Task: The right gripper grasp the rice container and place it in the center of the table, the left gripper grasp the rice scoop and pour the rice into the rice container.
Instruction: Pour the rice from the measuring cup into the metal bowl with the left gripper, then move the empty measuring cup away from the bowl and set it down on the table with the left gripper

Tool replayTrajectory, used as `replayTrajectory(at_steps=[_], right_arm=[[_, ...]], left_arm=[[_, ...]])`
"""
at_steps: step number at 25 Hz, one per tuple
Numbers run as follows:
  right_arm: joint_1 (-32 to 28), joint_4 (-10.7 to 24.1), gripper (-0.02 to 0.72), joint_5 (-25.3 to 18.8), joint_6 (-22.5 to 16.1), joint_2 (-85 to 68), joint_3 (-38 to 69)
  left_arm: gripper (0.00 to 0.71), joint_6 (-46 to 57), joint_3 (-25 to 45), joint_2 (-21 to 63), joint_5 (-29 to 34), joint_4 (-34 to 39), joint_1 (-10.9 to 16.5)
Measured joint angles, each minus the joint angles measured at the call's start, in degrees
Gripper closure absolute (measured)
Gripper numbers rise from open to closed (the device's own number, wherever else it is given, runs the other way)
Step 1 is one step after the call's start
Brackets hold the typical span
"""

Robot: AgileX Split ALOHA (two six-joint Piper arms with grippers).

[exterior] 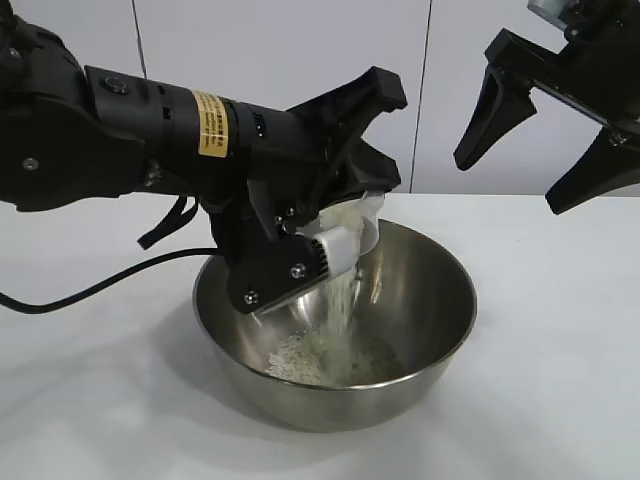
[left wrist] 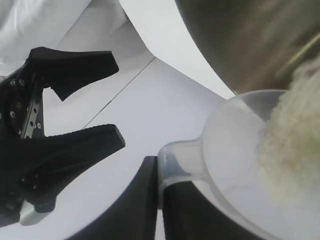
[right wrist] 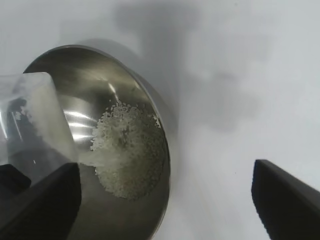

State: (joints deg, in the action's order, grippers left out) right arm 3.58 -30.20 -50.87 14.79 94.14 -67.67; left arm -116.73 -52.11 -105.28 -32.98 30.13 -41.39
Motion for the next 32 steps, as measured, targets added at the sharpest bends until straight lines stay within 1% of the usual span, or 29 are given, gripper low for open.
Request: replayTrajectory(at_steps=[8, 15, 22, 24, 26, 30, 32], right_arm=[[0.0, 0.0, 0.063, 0.0, 0.05, 0.0, 0.0], [0.0, 0.0, 0.063, 0.0, 0.22, 0.0, 0.0], [0.0, 0.0, 0.063, 0.0, 0.22, 0.0, 0.0], [0.0, 0.0, 0.063, 0.0, 0.22, 0.0, 0.0], [0.0, 0.0, 0.063, 0.0, 0.22, 0.0, 0.0], [0.0, 0.0, 0.063, -0.13, 0.22, 0.0, 0.0], [0.0, 0.0, 0.063, -0.17, 0.22, 0.0, 0.0]], left_arm=[[0.702, -7.65, 0.0, 0.0, -0.49, 0.0, 0.0], [0.702, -9.54, 0.0, 0.0, -4.56, 0.04, 0.0], [0.702, -9.35, 0.0, 0.0, -4.86, 0.04, 0.0], [0.702, -6.49, 0.7, 0.0, -5.34, -0.51, 0.0], [0.702, -0.91, 1.74, 0.0, -6.4, -3.1, 0.0], [0.702, 13.62, 2.99, 0.0, -11.42, -9.05, 0.0], [0.702, 17.41, 2.99, 0.0, -14.61, -13.75, -0.28]])
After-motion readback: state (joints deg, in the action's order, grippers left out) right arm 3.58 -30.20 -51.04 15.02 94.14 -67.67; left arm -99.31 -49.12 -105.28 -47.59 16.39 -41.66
